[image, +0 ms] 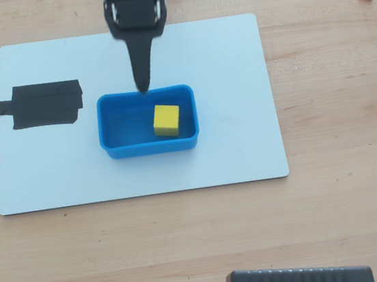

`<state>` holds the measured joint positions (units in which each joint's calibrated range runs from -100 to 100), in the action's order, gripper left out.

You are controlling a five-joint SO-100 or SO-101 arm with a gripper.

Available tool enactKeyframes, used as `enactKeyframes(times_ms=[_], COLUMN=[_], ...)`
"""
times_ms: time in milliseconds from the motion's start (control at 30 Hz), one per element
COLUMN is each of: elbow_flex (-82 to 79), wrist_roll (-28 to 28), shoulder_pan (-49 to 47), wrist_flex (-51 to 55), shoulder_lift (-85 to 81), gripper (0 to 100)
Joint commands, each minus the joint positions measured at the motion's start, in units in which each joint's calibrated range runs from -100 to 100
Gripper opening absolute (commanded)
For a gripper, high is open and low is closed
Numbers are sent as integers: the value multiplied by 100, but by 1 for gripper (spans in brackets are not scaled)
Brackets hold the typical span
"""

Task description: Pick up yellow cube and drop it in the blue rectangular bin

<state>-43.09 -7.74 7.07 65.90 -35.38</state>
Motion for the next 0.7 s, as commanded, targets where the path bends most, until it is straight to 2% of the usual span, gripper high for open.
enactKeyframes(times_ms=[0,233,500,667], elbow_flex=[-491,-2582,-3955,-4746], wrist_roll=[44,10,34,39], shoulder_pan=[-55,-415,-390,-407], wrist_flex=[272,90,-521,-521], shoulder_lift=[-972,-3369,-3769,-4920], gripper=[0,0,0,0])
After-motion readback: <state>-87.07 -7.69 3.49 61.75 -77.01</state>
